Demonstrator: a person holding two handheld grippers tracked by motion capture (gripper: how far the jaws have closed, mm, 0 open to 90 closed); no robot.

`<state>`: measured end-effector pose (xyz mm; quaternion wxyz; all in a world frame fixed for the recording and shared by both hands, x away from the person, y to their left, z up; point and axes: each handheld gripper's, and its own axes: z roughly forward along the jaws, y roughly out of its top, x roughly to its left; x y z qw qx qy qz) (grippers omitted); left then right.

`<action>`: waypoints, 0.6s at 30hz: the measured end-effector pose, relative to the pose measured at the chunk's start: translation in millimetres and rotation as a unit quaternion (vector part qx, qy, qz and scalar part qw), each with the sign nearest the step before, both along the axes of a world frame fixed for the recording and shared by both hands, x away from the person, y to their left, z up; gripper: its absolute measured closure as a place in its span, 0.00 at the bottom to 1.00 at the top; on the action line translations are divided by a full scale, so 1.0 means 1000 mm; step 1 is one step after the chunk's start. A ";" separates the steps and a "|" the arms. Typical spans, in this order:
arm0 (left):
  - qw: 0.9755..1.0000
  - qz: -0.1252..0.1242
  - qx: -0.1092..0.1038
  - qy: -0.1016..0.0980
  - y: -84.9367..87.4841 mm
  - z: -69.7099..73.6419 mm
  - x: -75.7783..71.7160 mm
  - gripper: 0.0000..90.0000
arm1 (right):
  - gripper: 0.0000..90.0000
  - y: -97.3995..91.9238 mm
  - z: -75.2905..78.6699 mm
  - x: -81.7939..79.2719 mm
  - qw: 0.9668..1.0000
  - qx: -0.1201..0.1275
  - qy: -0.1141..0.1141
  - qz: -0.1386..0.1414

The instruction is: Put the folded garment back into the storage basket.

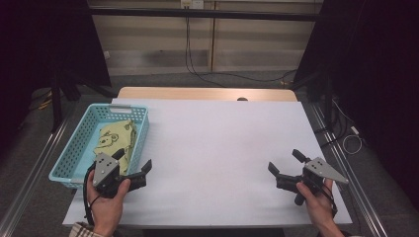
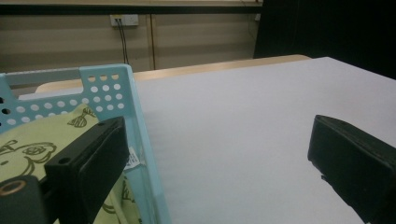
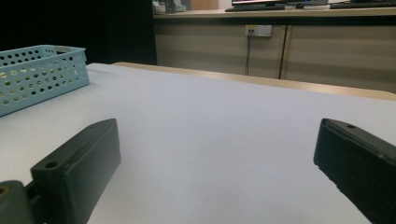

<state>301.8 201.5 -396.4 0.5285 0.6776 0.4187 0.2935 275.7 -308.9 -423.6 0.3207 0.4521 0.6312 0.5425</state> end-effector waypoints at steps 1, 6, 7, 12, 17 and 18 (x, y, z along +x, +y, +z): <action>1.000 -0.001 -0.008 0.005 -0.001 -0.001 -0.001 0.06 | 0.00 -0.002 -0.001 -0.001 1.000 -0.004 0.000 -0.004; 1.000 0.000 -0.006 0.014 0.000 -0.005 -0.004 0.06 | 0.00 -0.007 -0.003 -0.011 1.000 0.000 0.001 -0.012; 1.000 0.004 -0.007 0.013 0.001 -0.005 -0.006 0.06 | 0.00 -0.008 -0.003 -0.013 1.000 -0.005 0.000 -0.012; 1.000 0.003 -0.003 0.016 0.003 -0.009 -0.009 0.06 | 0.00 -0.012 -0.006 -0.020 1.000 -0.005 -0.001 -0.021; 1.000 0.000 -0.008 0.017 0.004 -0.011 -0.007 0.06 | 0.00 -0.010 -0.007 -0.020 1.000 -0.017 -0.008 -0.017; 1.000 0.001 -0.004 0.015 0.004 -0.011 -0.005 0.06 | 0.00 -0.009 -0.007 -0.017 1.000 -0.010 -0.018 -0.019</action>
